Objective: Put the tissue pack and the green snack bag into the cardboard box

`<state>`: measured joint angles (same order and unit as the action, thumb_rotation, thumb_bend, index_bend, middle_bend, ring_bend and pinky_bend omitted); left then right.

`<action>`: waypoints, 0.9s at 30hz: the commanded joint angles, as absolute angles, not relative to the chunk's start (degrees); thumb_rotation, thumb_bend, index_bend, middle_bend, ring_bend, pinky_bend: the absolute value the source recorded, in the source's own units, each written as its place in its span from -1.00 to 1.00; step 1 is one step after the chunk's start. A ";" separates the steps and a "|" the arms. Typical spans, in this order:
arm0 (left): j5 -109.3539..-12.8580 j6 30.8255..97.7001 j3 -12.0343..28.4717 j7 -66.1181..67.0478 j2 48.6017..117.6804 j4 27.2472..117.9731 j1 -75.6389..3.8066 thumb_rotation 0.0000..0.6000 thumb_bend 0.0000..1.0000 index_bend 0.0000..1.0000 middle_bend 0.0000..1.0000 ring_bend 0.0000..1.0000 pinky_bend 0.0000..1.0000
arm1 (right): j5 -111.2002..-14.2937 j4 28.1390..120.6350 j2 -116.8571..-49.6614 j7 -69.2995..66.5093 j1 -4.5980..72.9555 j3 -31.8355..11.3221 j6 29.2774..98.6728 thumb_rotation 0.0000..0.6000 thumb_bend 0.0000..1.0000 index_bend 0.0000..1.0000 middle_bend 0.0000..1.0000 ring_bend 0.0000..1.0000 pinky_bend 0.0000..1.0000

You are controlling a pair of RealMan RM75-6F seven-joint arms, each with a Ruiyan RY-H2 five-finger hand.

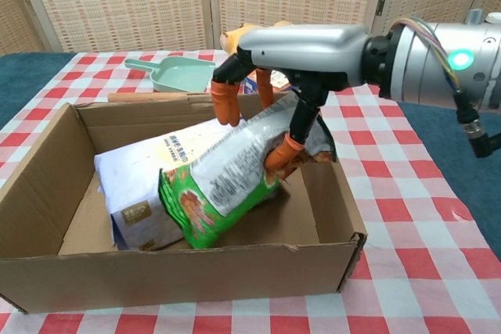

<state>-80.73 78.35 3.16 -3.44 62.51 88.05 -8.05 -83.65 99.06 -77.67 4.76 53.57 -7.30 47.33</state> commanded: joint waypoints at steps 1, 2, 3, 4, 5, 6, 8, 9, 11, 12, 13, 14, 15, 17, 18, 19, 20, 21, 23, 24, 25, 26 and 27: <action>-80.73 78.31 3.17 -3.48 62.53 88.03 -8.07 1.00 -0.67 -0.91 -0.98 -1.00 -0.63 | -81.03 100.44 -76.66 6.59 53.94 -7.84 46.03 1.00 -1.00 -0.58 -0.50 -0.92 -0.59; -80.74 78.34 3.18 -3.52 62.53 88.02 -8.06 1.00 -0.67 -0.91 -0.98 -1.00 -0.63 | -80.65 100.60 -76.60 6.76 53.92 -7.96 46.03 1.00 -1.00 -0.63 -0.57 -0.97 -0.67; -80.76 78.39 3.20 -3.55 62.53 88.02 -8.04 1.00 -0.67 -0.91 -0.98 -1.00 -0.63 | -80.34 100.73 -76.54 6.94 53.91 -8.07 46.06 1.00 -1.00 -0.66 -0.61 -0.99 -0.72; -80.76 78.42 3.21 -3.57 62.53 88.01 -8.04 1.00 -0.67 -0.90 -0.98 -1.00 -0.63 | -80.17 100.81 -76.52 7.06 53.90 -8.13 46.09 1.00 -1.00 -0.68 -0.63 -1.00 -0.74; -80.76 78.42 3.22 -3.59 62.54 88.01 -8.04 1.00 -0.67 -0.90 -0.98 -1.00 -0.63 | -80.09 100.84 -76.51 7.12 53.89 -8.17 46.14 1.00 -1.00 -0.69 -0.64 -1.00 -0.76; -80.75 78.44 3.24 -3.62 62.54 88.00 -8.04 1.00 -0.67 -0.90 -0.98 -1.00 -0.63 | -79.97 100.91 -76.51 7.22 53.86 -8.27 46.27 1.00 -1.00 -0.71 -0.65 -1.00 -0.78; -80.80 78.46 3.26 -3.69 62.55 87.97 -8.05 1.00 -0.67 -0.91 -0.98 -1.00 -0.63 | -79.98 101.30 -76.57 7.22 53.54 -8.83 47.52 1.00 -1.00 -0.78 -0.69 -1.00 -0.81; -80.82 78.45 3.25 -3.70 62.55 87.96 -8.06 1.00 -0.67 -0.91 -0.98 -1.00 -0.63 | -80.09 101.39 -76.61 7.14 53.37 -9.03 48.08 1.00 -1.00 -0.79 -0.70 -1.00 -0.81; -80.87 78.47 3.24 -3.71 62.57 87.95 -8.06 1.00 -0.67 -0.90 -0.98 -1.00 -0.63 | -80.43 101.43 -76.67 6.87 52.96 -9.41 49.37 1.00 -1.00 -0.81 -0.70 -1.00 -0.82; -80.94 78.53 3.23 -3.69 62.56 87.99 -8.05 1.00 -0.67 -0.90 -0.98 -1.00 -0.63 | -80.60 101.34 -76.75 6.87 52.76 -9.59 50.01 1.00 -1.00 -0.81 -0.70 -1.00 -0.82; -80.92 78.50 3.23 -3.67 62.56 87.98 -8.06 1.00 -0.67 -0.90 -0.98 -1.00 -0.63 | -80.91 101.20 -76.88 6.69 52.49 -9.84 50.92 1.00 -1.00 -0.82 -0.70 -1.00 -0.82; -80.90 78.47 3.23 -3.69 62.57 87.94 -8.07 1.00 -0.67 -0.91 -0.98 -1.00 -0.63 | -81.12 101.03 -76.99 6.53 52.26 -10.03 51.64 1.00 -1.00 -0.82 -0.70 -1.00 -0.82; -80.91 78.45 3.19 -3.67 62.62 87.87 -8.06 1.00 -0.67 -0.91 -0.98 -1.00 -0.63 | -81.29 100.80 -77.13 6.44 52.01 -10.24 52.39 1.00 -1.00 -0.82 -0.70 -1.00 -0.82; -80.99 78.56 3.19 -3.66 62.64 87.85 -8.03 1.00 -0.67 -0.91 -0.98 -1.00 -0.63 | -81.52 100.14 -77.43 6.14 51.46 -10.64 53.92 1.00 -1.00 -0.82 -0.70 -1.00 -0.83; -81.01 78.59 3.19 -3.65 62.62 87.87 -8.02 1.00 -0.67 -0.91 -0.98 -1.00 -0.63 | -81.37 99.92 -77.44 6.02 51.22 -10.78 54.37 1.00 -1.00 -0.82 -0.70 -1.00 -0.83; -81.02 78.62 3.20 -3.64 62.61 87.90 -8.02 1.00 -0.67 -0.91 -0.98 -1.00 -0.63 | -81.03 99.48 -77.54 6.36 50.85 -11.04 55.16 1.00 -1.00 -0.82 -0.70 -1.00 -0.84; -81.02 78.61 3.20 -3.61 62.60 87.91 -8.02 1.00 -0.67 -0.91 -0.98 -1.00 -0.63 | -80.86 99.01 -77.70 6.96 50.55 -11.23 55.94 1.00 -1.00 -0.82 -0.70 -1.00 -0.84; -81.02 78.59 3.19 -3.58 62.60 87.93 -8.03 1.00 -0.67 -0.90 -0.98 -1.00 -0.63 | -80.88 98.49 -77.83 7.60 50.24 -11.34 56.74 1.00 -1.00 -0.82 -0.70 -1.00 -0.84; -81.05 78.59 3.16 -3.54 62.62 87.88 -8.02 1.00 -0.67 -0.90 -0.98 -1.00 -0.63 | -81.40 97.08 -78.09 9.11 49.25 -11.37 59.07 1.00 -1.00 -0.82 -0.70 -1.00 -0.84; -81.08 78.62 3.16 -3.55 62.63 87.84 -8.02 1.00 -0.67 -0.91 -0.98 -1.00 -0.63 | -81.69 96.47 -78.11 9.67 48.69 -11.32 60.21 1.00 -1.00 -0.82 -0.70 -1.00 -0.85; -81.11 78.67 3.18 -3.61 62.65 87.78 -8.01 1.00 -0.67 -0.91 -0.98 -1.00 -0.63 | -81.87 95.73 -78.03 10.38 47.78 -11.25 61.82 1.00 -1.00 -0.82 -0.70 -1.00 -0.85; -81.10 78.70 3.20 -3.66 62.64 87.75 -8.00 1.00 -0.67 -0.91 -0.98 -1.00 -0.63 | -81.86 95.17 -77.94 10.93 46.95 -11.27 63.25 1.00 -1.00 -0.81 -0.70 -1.00 -0.86; -81.07 78.72 3.21 -3.72 62.64 87.73 -7.98 1.00 -0.67 -0.91 -0.98 -1.00 -0.63 | -81.82 94.69 -77.76 11.21 46.06 -11.25 64.63 1.00 -1.00 -0.81 -0.70 -1.00 -0.87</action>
<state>-81.07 78.71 3.21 -3.72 62.64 87.73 -7.99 -81.55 96.24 -77.86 9.81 48.02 -11.21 61.84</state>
